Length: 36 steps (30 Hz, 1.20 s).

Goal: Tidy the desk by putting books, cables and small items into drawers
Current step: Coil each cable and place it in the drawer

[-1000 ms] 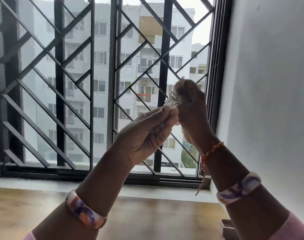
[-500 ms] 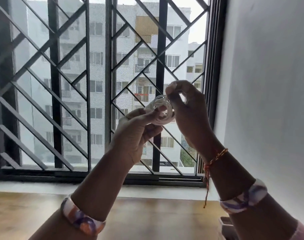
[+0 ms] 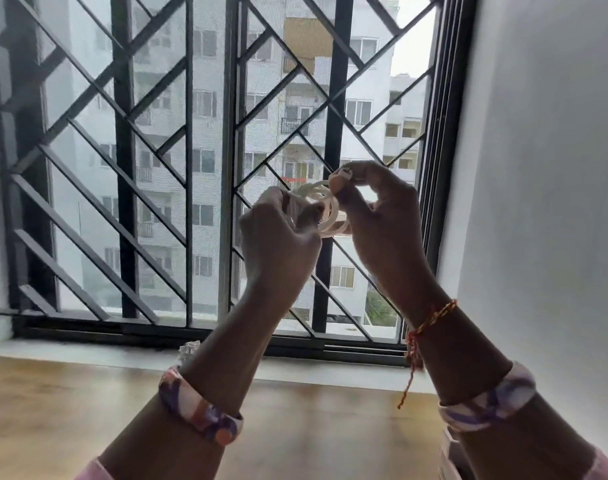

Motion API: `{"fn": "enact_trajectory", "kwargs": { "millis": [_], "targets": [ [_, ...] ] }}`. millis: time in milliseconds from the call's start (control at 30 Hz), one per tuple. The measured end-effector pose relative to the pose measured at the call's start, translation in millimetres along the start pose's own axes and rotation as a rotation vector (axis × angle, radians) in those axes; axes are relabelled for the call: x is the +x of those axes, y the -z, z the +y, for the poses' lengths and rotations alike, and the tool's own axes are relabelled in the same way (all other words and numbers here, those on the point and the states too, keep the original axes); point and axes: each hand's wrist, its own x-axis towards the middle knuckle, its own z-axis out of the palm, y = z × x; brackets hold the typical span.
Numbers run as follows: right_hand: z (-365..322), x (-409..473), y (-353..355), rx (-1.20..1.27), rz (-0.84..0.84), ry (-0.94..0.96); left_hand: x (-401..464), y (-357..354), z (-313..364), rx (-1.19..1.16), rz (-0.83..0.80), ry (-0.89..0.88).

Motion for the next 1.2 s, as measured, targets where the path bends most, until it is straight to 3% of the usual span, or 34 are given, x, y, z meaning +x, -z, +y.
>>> {"fn": "enact_trajectory", "kwargs": {
  "millis": [133, 367, 500, 633, 733, 800, 933, 1000, 1200],
  "targets": [
    [0.4, -2.1, -2.9, 0.133, -0.049, -0.125, -4.1, 1.2, -2.4, 0.096, 0.049, -0.102],
    [-11.0, 4.9, 5.9, 0.478, -0.32, -0.454, -7.2, 5.2, -2.2, 0.037, 0.06, -0.244],
    [-12.6, 7.5, -1.7, 0.272, -0.262, -0.33, -9.0, -1.7, 0.3, -0.022, 0.121, -0.193],
    [-15.2, 9.5, -13.6, -0.159, -0.231, -0.059, -3.9, -3.8, -1.3, -0.052, 0.194, -0.14],
    [-12.7, 4.5, -19.4, -0.221, -0.129, 0.017, -1.0, -1.6, -5.0, -0.054, 0.224, -0.111],
    [-12.0, -1.5, -22.5, -0.118, -0.064, -0.067, -1.1, 0.4, -8.7, -0.055, 0.238, -0.111],
    [-19.6, -5.4, -15.7, 0.427, -0.02, -0.54, -8.7, 8.2, -8.8, -0.108, 0.197, -0.202],
    [-21.0, -3.1, -11.0, 0.624, -0.015, -0.69, -12.1, 13.7, -5.8, -0.08, 0.184, -0.276],
    [-20.5, -6.4, -7.7, 0.761, 0.108, -0.743, -17.6, 21.8, 2.1, 0.055, 0.105, -0.513]
  ]
}}
